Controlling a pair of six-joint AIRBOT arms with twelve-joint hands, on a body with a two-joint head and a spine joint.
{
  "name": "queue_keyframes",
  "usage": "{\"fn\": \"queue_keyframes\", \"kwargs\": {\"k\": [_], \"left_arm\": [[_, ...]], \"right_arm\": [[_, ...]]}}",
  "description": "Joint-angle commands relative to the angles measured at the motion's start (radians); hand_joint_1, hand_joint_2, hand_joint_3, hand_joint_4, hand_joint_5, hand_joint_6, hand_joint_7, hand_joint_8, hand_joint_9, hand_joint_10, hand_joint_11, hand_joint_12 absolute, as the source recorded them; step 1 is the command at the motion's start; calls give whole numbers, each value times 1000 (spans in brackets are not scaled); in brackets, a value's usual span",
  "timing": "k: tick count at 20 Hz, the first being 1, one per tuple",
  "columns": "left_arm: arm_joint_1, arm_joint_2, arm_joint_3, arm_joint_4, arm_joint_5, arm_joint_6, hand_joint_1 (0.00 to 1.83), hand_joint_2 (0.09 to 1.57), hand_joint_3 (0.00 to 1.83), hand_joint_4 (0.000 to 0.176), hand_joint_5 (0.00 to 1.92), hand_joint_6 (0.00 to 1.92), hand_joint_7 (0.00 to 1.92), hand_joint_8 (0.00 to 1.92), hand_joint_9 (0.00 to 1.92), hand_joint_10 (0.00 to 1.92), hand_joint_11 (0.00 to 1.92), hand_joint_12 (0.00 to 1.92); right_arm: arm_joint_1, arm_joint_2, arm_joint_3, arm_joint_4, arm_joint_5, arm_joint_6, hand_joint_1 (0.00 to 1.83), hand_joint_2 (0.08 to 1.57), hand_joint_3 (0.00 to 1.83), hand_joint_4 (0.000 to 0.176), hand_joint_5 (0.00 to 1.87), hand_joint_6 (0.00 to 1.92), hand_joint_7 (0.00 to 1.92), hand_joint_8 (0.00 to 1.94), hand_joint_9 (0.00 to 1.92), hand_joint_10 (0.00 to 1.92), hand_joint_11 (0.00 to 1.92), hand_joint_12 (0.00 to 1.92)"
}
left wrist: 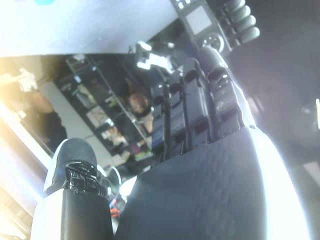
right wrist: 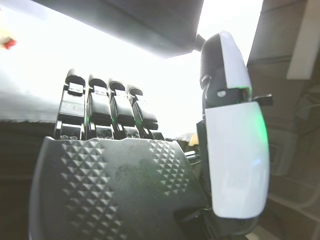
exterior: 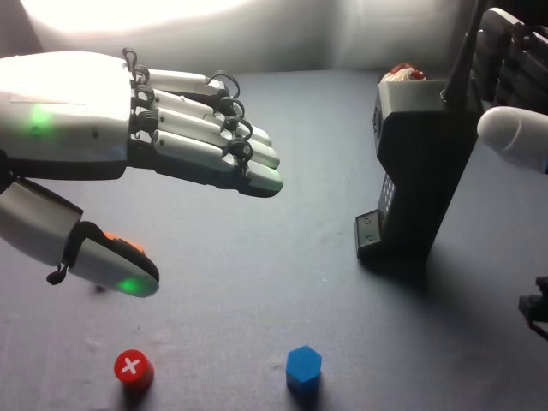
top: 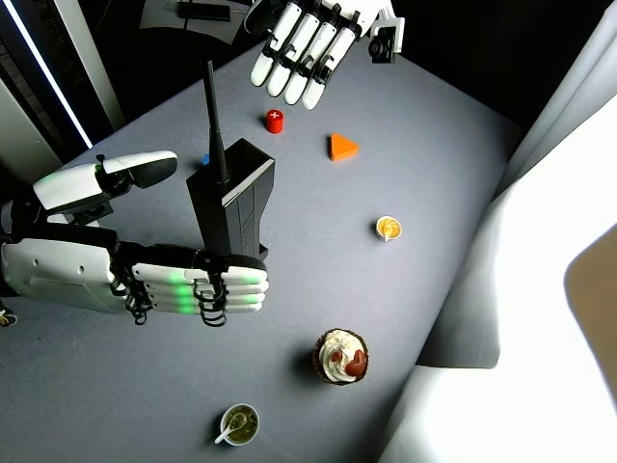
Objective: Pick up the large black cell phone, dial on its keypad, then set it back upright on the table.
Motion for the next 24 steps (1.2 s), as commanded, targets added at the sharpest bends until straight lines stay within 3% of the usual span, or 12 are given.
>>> {"fn": "queue_keyframes", "kwargs": {"k": [1,12,19,24], "left_arm": [[-27,3,1,-97,-52,3,241,1150,0,4,266,1,250,0,254,2,0,876],[-28,2,1,-96,-50,3,209,1160,0,5,229,0,251,0,251,2,0,835],[-27,2,1,-90,-49,9,231,1166,1,4,208,1,227,1,216,0,0,652],[-27,2,1,-90,-49,7,225,1167,0,1,247,9,268,10,238,6,0,679]], "right_arm": [[13,9,6,-18,116,13,936,1050,0,0,0,0,0,0,0,0,0,0],[21,-18,17,-23,114,13,951,1025,0,0,0,0,0,0,0,0,0,0],[18,-37,30,-23,115,13,971,1048,7,0,0,0,0,0,0,0,0,0],[18,-58,55,-23,115,13,965,1046,5,0,0,0,0,0,0,0,0,0]]}}
